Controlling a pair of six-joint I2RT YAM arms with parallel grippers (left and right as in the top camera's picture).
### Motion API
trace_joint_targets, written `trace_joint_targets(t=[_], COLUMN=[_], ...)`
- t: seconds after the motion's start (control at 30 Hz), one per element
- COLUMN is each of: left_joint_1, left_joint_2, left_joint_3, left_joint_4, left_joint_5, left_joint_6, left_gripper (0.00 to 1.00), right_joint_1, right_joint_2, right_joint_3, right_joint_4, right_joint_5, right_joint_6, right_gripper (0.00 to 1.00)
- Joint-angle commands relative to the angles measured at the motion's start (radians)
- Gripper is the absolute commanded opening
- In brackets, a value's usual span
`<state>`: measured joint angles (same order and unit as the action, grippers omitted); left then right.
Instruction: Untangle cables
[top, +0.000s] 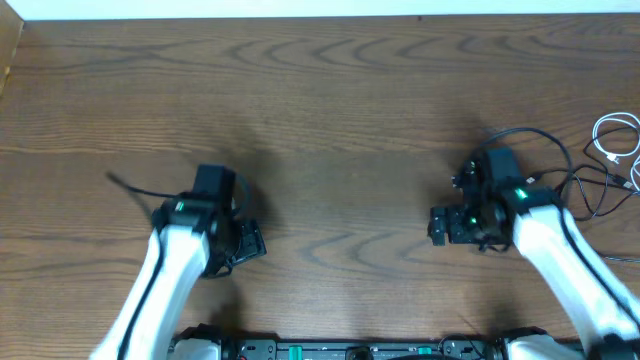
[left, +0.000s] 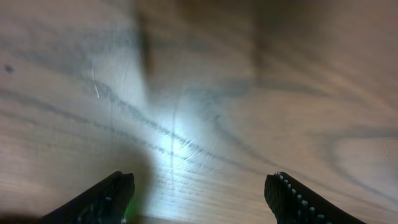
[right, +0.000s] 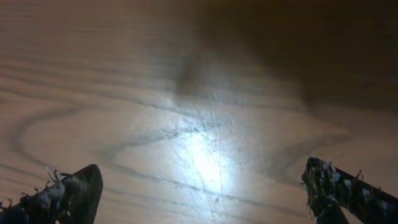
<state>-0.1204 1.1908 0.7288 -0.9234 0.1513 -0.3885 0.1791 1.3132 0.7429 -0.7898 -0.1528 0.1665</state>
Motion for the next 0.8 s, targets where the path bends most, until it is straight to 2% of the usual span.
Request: trace_joint_targets(t=[0.0, 0.07, 0.1, 0.13, 0.17, 0.4, 0.77], left_joint_1=[0.003, 0.003, 0.003, 0.003, 0.003, 0.003, 0.003], left_joint_2=[-0.192, -0.294, -0.339, -0.378, -0.423, -0.553, -0.546], left_joint_3=[-0.023, -0.023, -0.023, -0.023, -0.023, -0.023, -0.023], left_joint_4=[0.024, 0.036, 0.040, 0.043, 0.044, 0.045, 0.043], left_joint_5=[-0.006, -0.011, -0.014, -0.019, -0.032, -0.044, -0.044], left_joint_6=[0.043, 0.048, 0.048, 0.048, 0.048, 0.040, 0.040], left_gripper=[0.73, 0.73, 0.79, 0.97, 0.98, 0.99, 0.99], right_joint_1=[0.004, 0.004, 0.004, 0.004, 0.004, 0.004, 0.004], right_joint_2=[-0.190, -0.291, -0.341, -0.374, -0.423, -0.552, -0.554], right_joint_3=[-0.056, -0.078, -0.087, -0.091, -0.095, -0.097, -0.097], right_joint_4=[0.028, 0.036, 0.037, 0.037, 0.037, 0.037, 0.034], right_joint_5=[0.039, 0.069, 0.081, 0.089, 0.095, 0.094, 0.095], right_joint_6=[0.013, 0.013, 0.013, 0.013, 0.013, 0.013, 0.012], right_gripper=[0.99, 0.99, 0.99, 0.99, 0.99, 0.99, 0.99])
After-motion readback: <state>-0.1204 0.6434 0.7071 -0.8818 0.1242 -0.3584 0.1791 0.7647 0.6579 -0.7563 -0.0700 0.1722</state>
